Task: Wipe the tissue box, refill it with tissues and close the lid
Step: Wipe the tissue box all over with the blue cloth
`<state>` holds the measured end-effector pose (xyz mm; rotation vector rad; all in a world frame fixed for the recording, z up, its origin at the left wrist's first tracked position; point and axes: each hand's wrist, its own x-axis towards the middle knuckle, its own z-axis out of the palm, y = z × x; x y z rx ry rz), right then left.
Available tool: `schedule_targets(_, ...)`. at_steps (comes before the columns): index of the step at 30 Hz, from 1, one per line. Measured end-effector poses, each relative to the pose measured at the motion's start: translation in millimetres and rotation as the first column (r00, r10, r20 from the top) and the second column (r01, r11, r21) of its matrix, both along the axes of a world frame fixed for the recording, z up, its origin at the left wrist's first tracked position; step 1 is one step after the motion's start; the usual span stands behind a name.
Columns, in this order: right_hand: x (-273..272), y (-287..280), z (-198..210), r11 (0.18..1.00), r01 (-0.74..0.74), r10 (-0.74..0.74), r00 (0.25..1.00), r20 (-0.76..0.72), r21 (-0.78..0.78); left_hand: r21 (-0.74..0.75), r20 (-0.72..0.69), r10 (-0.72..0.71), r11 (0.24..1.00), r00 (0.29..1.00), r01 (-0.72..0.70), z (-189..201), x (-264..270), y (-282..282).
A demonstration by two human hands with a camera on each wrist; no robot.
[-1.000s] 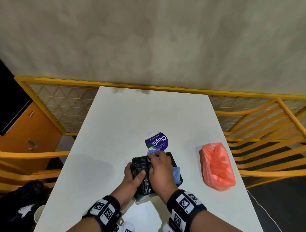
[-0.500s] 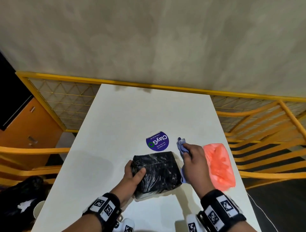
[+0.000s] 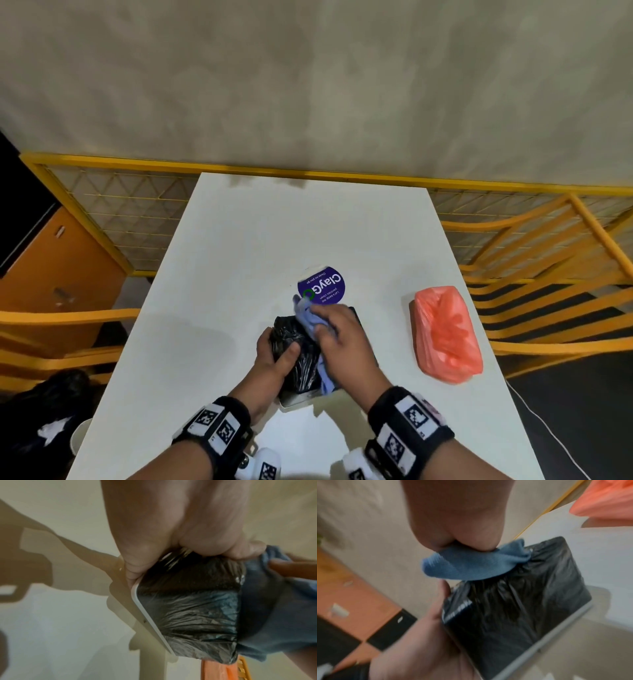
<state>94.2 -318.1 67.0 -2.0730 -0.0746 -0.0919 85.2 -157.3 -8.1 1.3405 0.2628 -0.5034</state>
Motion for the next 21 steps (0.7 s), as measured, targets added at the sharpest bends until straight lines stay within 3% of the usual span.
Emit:
schedule_targets(3,2,-32,13,0.991,0.131,-0.131,0.984,0.118,0.006,-0.047,-0.049,-0.013,0.999,0.999,0.011,1,-3,4)
schedule_targets(6,-7,-59,4,0.982,0.128,-0.119,0.99,0.07,-0.135,-0.094,-0.058,-0.074,0.993,0.996,0.068,9,-8,6)
schedule_targets(12,-30,-38,-34,0.922,-0.005,-0.006,1.0,-0.026,-0.387,-0.036,-0.024,-0.203,0.979,0.979,0.202,7,-11,10)
schedule_targets(17,-24,-6,-18,0.87,-0.106,0.116,0.993,-0.009,-0.482,-0.025,0.035,-0.226,0.974,0.973,0.227,14,-8,9)
schedule_targets(19,-19,6,-10,0.849,-0.225,0.227,0.972,-0.054,-0.477,-0.038,0.031,-0.231,0.972,0.972,0.232,13,-9,9)
schedule_targets(21,-11,10,-2,0.88,-0.314,0.306,0.949,-0.079,-0.358,-0.038,0.035,-0.212,0.976,0.977,0.213,12,-11,10)
